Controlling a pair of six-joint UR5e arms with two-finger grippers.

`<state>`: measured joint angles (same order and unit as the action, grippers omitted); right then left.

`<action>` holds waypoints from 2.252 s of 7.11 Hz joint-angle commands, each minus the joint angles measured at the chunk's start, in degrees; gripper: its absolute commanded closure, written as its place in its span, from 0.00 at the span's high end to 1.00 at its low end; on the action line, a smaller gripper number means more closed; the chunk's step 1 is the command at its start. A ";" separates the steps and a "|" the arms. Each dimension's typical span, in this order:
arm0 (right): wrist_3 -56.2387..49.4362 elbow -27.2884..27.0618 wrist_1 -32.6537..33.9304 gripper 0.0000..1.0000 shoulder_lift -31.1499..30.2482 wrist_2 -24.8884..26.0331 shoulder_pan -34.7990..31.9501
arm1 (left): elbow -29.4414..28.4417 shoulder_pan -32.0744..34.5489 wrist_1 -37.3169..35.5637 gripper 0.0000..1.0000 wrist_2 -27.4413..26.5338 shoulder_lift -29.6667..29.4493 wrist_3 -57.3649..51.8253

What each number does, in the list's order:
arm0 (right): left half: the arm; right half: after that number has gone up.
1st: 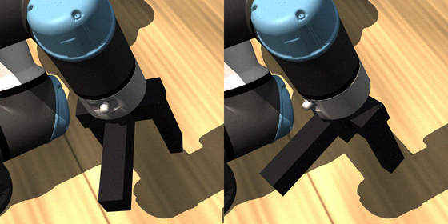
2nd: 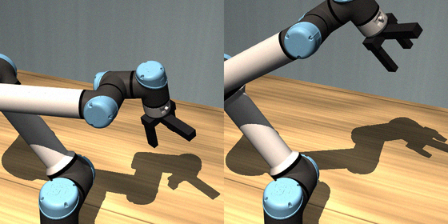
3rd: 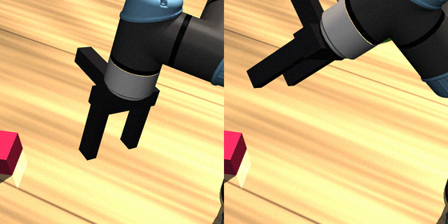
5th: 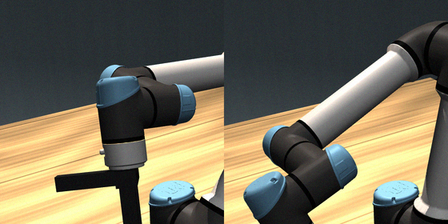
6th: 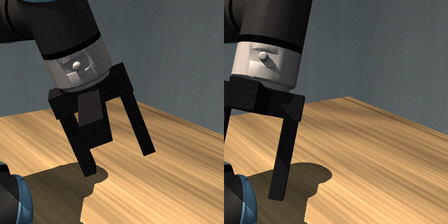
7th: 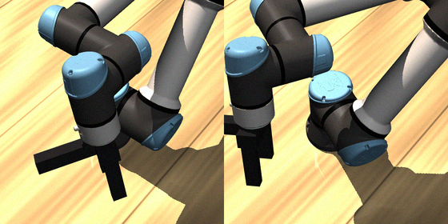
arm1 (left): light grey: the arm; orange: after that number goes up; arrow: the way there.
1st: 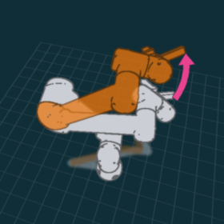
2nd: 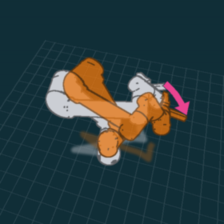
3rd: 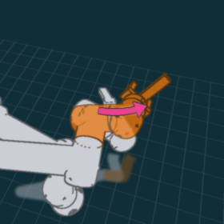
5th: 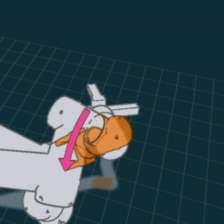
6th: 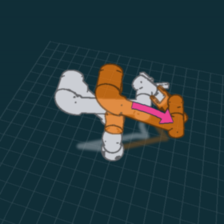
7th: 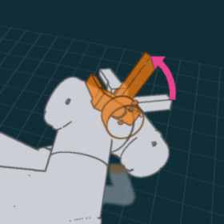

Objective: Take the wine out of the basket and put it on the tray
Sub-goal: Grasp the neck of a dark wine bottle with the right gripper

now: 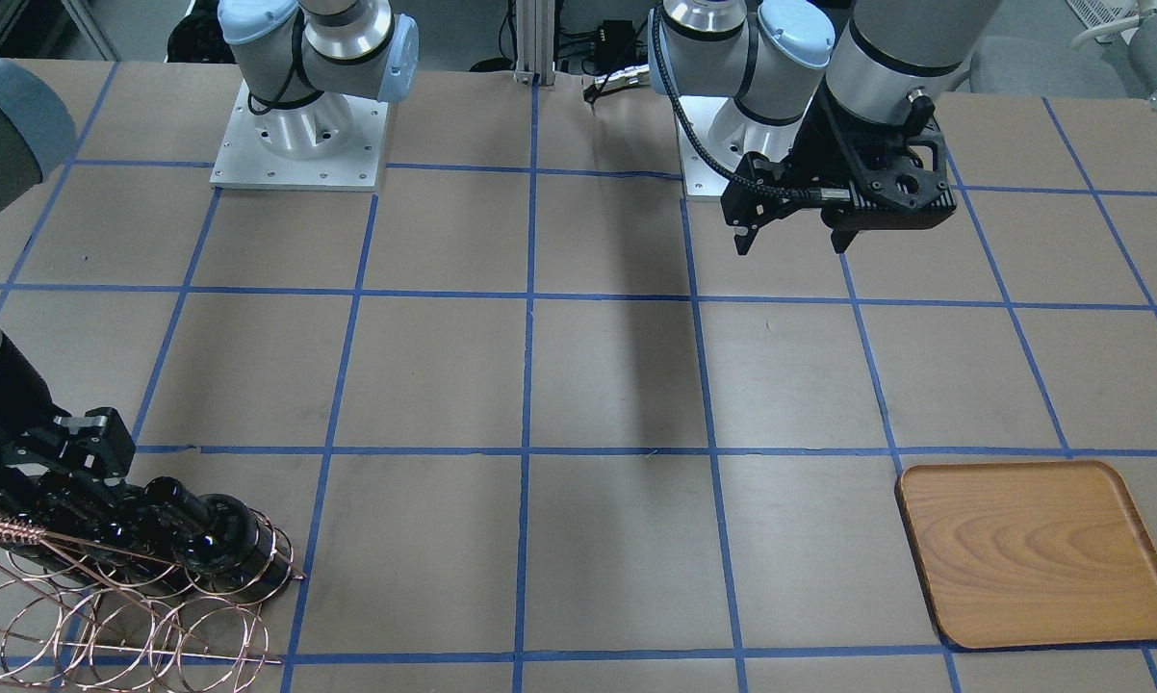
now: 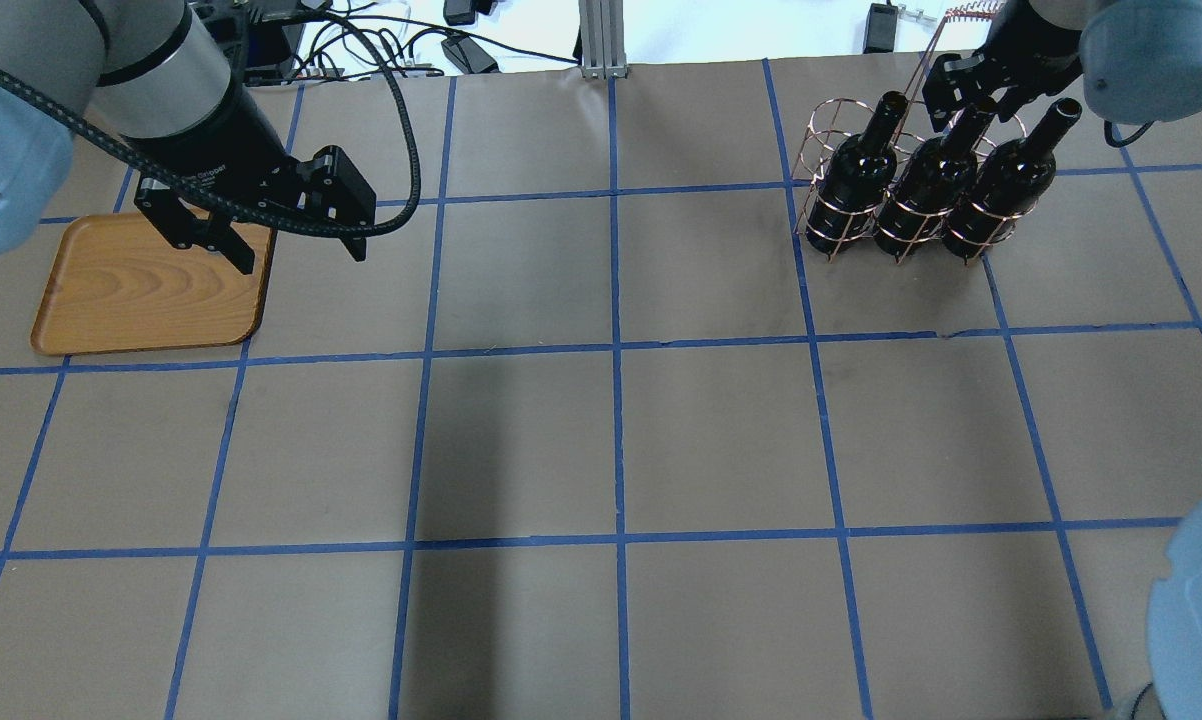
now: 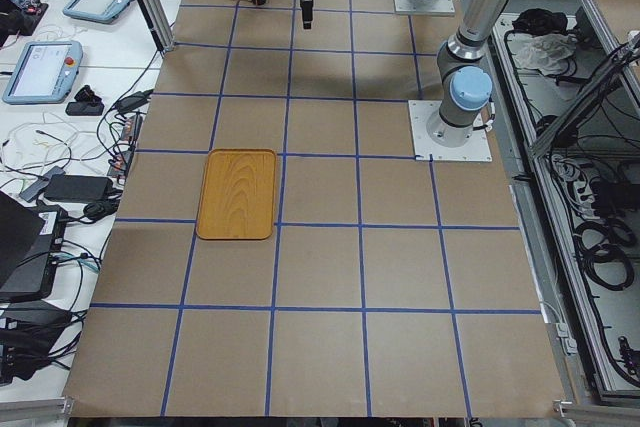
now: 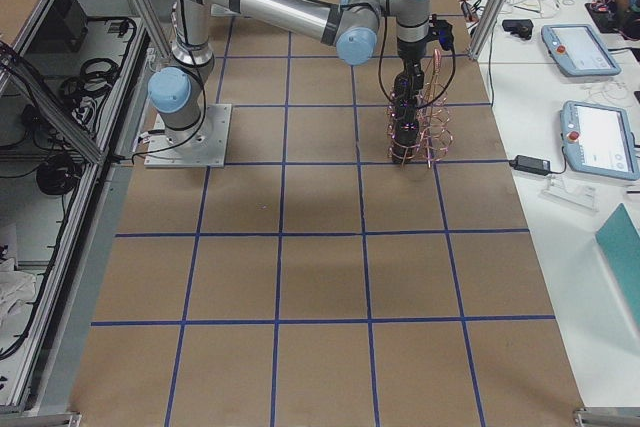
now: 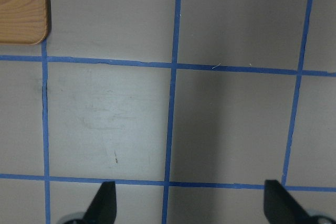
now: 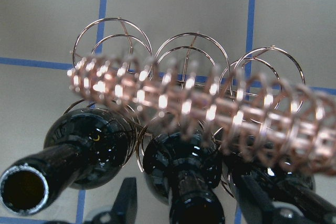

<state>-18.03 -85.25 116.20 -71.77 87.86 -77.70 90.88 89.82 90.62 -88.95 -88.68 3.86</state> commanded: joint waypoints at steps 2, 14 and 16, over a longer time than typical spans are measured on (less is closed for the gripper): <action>0.01 0.00 -0.27 0.28 -0.13 0.03 0.00 | 0.00 0.00 0.00 1.00 0.00 0.09 -0.08; -6.59 11.43 -28.53 0.00 -13.55 3.64 -0.96 | 0.00 0.00 0.09 1.00 -0.09 0.53 -0.43; 3.97 11.25 -30.93 0.00 -13.75 2.84 -6.46 | 0.00 0.00 0.17 1.00 -0.09 0.88 -0.52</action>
<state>-21.12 -73.91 87.07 -85.16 91.27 -80.48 90.88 89.82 90.72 -89.02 -88.04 3.41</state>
